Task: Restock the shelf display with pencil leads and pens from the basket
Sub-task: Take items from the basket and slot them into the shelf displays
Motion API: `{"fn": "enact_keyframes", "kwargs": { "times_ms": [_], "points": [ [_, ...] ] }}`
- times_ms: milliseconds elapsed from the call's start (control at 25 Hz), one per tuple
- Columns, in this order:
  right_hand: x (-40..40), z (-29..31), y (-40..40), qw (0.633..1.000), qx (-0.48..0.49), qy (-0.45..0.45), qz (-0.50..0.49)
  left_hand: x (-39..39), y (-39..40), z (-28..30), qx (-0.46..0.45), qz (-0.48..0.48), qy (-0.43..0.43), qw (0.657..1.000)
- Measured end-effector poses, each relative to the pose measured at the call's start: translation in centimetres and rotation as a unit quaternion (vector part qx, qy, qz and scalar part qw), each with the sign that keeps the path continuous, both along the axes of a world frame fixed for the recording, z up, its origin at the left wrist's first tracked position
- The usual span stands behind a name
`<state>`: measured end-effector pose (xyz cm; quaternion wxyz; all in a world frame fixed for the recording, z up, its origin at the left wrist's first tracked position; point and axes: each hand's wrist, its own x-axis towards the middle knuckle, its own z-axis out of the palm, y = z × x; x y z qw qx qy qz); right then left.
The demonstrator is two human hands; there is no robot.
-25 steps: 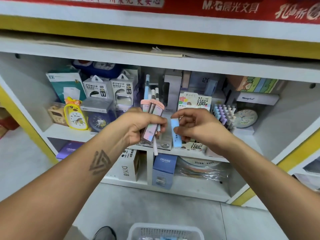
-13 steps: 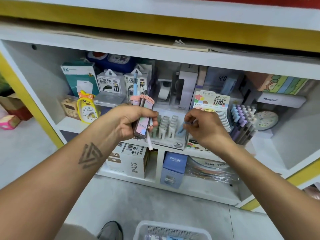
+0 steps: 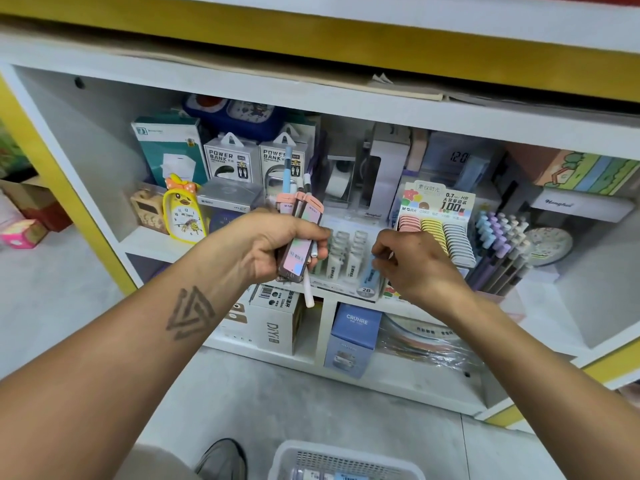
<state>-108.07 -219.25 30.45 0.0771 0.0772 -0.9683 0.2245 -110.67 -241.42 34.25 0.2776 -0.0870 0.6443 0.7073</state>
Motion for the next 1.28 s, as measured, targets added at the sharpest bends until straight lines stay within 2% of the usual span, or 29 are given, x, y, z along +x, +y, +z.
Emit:
{"fn": "enact_keyframes", "kwargs": {
  "times_ms": [240,360,560,600,680,720,760,800,840,1000,1160,1280],
  "points": [
    [0.2,0.3,0.2,1.000,-0.014,-0.012,0.008,0.5,0.7,0.0,-0.005,-0.005,0.004,1.000],
    [0.2,0.0,0.2,0.999,0.012,-0.028,0.027,0.7,1.2,0.0,-0.002,-0.006,0.007,1.000],
    [0.2,-0.5,-0.2,0.987,0.146,-0.027,0.062,1.4,2.5,0.1,0.025,-0.038,0.024,0.999],
    [0.3,-0.1,0.0,0.992,0.113,-0.021,0.047,1.5,2.8,0.1,0.029,-0.051,0.030,0.998],
    [0.2,1.0,0.7,0.996,-0.087,-0.025,-0.026,1.8,3.6,0.2,0.036,-0.081,0.039,0.995],
    [0.2,1.7,1.2,0.973,-0.222,-0.036,-0.057,1.9,4.1,0.2,0.038,-0.096,0.041,0.994],
    [0.3,2.4,1.7,0.935,-0.342,-0.052,-0.078,2.1,4.7,0.2,0.038,-0.111,0.042,0.992],
    [0.6,3.1,2.2,0.901,-0.421,-0.067,-0.088,2.2,5.3,0.2,0.038,-0.124,0.042,0.991],
    [0.8,3.5,2.5,0.879,-0.461,-0.080,-0.092,2.3,6.0,0.2,0.037,-0.138,0.040,0.989],
    [1.6,4.2,4.3,0.841,-0.520,-0.093,-0.117,3.0,9.0,0.2,0.036,-0.213,0.022,0.976],
    [2.5,5.2,7.3,0.801,-0.580,-0.040,-0.145,3.3,11.3,0.1,0.062,-0.218,0.012,0.974],
    [3.3,6.0,10.2,0.794,-0.582,0.024,-0.175,3.2,12.4,-0.1,0.067,-0.202,0.025,0.977]
  ]
}}
